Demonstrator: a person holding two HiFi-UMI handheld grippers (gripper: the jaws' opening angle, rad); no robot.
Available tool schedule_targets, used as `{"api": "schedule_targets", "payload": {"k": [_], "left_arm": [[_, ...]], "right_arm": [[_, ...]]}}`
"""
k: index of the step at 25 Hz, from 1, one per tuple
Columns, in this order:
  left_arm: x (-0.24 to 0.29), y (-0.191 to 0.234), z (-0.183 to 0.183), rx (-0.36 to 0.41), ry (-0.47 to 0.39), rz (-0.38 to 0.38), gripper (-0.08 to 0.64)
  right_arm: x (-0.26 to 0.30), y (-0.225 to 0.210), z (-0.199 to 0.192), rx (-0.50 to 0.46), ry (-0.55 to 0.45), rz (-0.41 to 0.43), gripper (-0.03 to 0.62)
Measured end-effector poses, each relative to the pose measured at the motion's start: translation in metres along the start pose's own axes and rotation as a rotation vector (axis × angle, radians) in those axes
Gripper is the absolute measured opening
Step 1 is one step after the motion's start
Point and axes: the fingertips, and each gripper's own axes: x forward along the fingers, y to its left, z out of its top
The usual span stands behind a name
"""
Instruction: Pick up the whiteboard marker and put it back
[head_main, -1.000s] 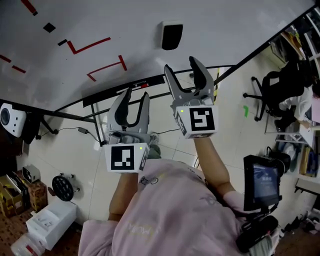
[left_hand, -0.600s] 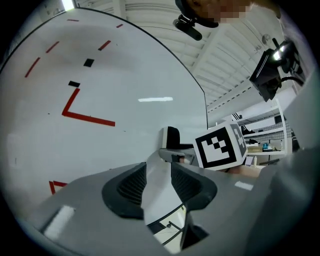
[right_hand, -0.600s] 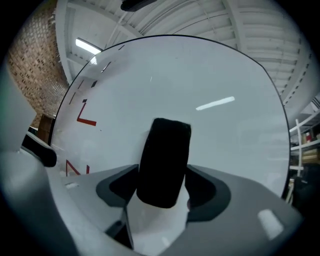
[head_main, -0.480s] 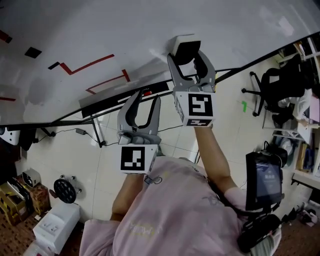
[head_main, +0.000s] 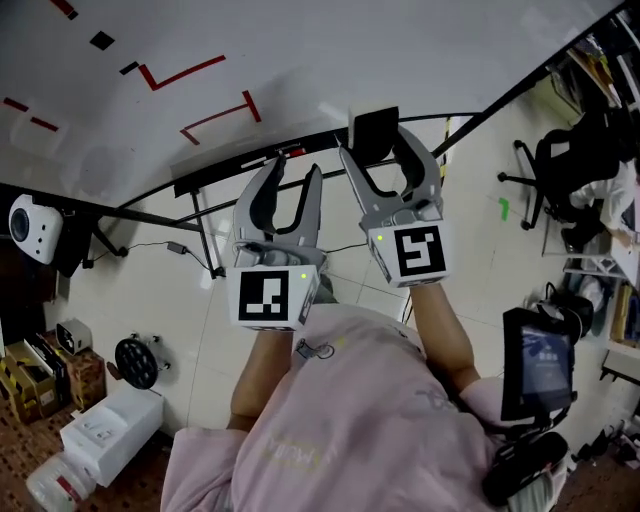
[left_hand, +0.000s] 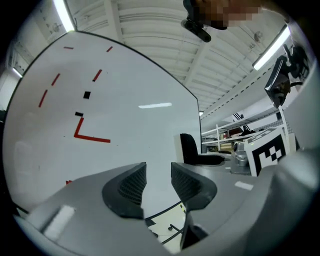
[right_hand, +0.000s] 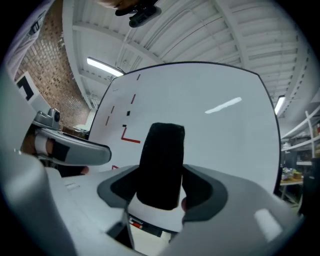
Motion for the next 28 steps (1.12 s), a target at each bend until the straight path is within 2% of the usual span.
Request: {"api": "schedule_targets", "payload": {"k": [3, 5, 10, 14, 22, 28], "left_arm": [[-0.045, -0.045, -0.003, 0.044, -0.005, 0.028, 0.14], [-0.08, -0.075, -0.01, 0.071, 0.016, 0.064, 0.097], [-0.165, -0.126, -0.023, 0.02, 0.091, 0.113, 0.095], [-0.216, -0.16, -0.017, -0.004, 0.07, 0.132, 0.095], [-0.297, -0.217, -0.021, -0.019, 0.073, 0.061, 0.095], [-0.363, -0.272, -0.024, -0.045, 0.068, 0.02, 0.097]], "right_arm": [[-0.073, 0.01, 0.004, 0.027, -0.029, 0.02, 0.268], [-0.127, 0.016, 0.005, 0.042, -0.042, 0.038, 0.27], [-0.245, 0.031, -0.01, 0.074, 0.006, 0.038, 0.27], [-0.315, 0.04, -0.018, 0.098, 0.044, 0.03, 0.27], [-0.413, 0.078, -0.02, 0.113, 0.065, -0.033, 0.267], [-0.503, 0.104, -0.005, 0.149, 0.004, -0.059, 0.264]]}}
